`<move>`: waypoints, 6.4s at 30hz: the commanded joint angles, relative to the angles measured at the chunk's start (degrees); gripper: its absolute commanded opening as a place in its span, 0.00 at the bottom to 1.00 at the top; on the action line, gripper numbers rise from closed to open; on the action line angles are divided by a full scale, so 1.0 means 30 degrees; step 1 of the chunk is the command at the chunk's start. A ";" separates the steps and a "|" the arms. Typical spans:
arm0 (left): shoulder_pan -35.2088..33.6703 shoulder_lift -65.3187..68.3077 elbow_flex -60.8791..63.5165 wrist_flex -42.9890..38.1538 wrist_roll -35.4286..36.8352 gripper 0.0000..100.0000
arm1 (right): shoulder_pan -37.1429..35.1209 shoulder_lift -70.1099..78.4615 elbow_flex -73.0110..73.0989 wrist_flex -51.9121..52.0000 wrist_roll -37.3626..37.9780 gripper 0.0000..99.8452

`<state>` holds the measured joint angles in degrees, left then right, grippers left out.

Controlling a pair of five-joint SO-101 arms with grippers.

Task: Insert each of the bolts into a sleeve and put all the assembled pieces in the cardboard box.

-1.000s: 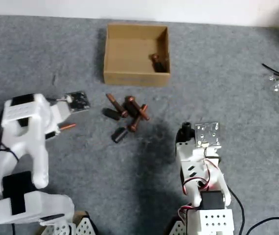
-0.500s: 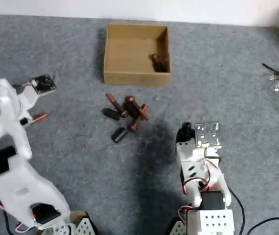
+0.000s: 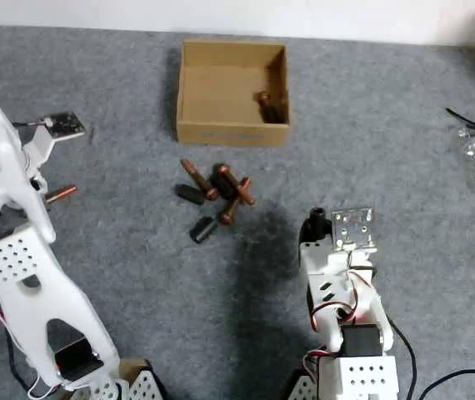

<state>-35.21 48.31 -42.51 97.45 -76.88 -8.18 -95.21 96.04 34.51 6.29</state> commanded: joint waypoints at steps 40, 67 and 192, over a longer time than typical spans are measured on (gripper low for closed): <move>0.2564 -0.5934 0.4147 0.1143 4.3985 0.16 | 0.0161 -0.0425 0.1538 -0.0630 0.0205 0.00; 0.1099 -0.5846 0.4410 0.0469 4.9172 0.16 | 0.0161 -0.0425 0.1568 -0.0630 0.0205 0.00; 1.2527 -4.8308 4.0015 -1.9839 3.0447 0.00 | -0.0337 -0.0425 0.1597 -0.0630 0.0996 0.00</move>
<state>-4.62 -92.26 68.79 48.66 14.99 -8.62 -95.21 96.04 34.51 8.48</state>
